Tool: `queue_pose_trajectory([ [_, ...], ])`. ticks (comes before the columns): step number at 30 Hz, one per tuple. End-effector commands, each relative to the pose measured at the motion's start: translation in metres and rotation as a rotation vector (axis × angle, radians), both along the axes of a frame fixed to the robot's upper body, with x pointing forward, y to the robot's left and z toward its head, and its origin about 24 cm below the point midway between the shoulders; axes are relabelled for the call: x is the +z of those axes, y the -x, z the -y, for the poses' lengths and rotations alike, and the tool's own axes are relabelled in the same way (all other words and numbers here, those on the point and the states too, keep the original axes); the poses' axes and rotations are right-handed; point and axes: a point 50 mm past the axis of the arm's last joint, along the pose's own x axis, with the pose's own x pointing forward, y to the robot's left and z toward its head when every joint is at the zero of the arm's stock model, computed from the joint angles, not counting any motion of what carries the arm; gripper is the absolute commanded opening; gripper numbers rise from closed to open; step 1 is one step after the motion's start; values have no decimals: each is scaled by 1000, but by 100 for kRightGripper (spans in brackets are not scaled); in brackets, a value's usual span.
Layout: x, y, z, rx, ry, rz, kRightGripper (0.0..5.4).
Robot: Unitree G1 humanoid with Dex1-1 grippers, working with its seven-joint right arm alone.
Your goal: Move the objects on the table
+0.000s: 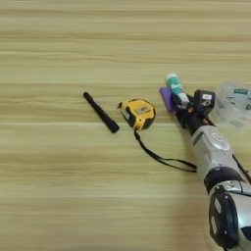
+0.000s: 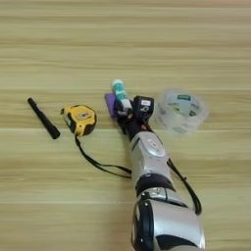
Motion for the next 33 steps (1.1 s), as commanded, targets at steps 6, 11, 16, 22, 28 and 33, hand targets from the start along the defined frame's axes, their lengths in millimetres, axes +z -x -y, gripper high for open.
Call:
queue_pose_trajectory([
  [6,22,-12,6,-5,35,65,171],
  [11,24,-12,5,-2,44,78,171],
  [16,24,-12,5,-1,45,77,171],
  [22,28,-12,3,7,51,105,171],
  [28,41,-10,-4,39,85,185,171],
  [33,50,-5,-14,77,95,226,171],
])
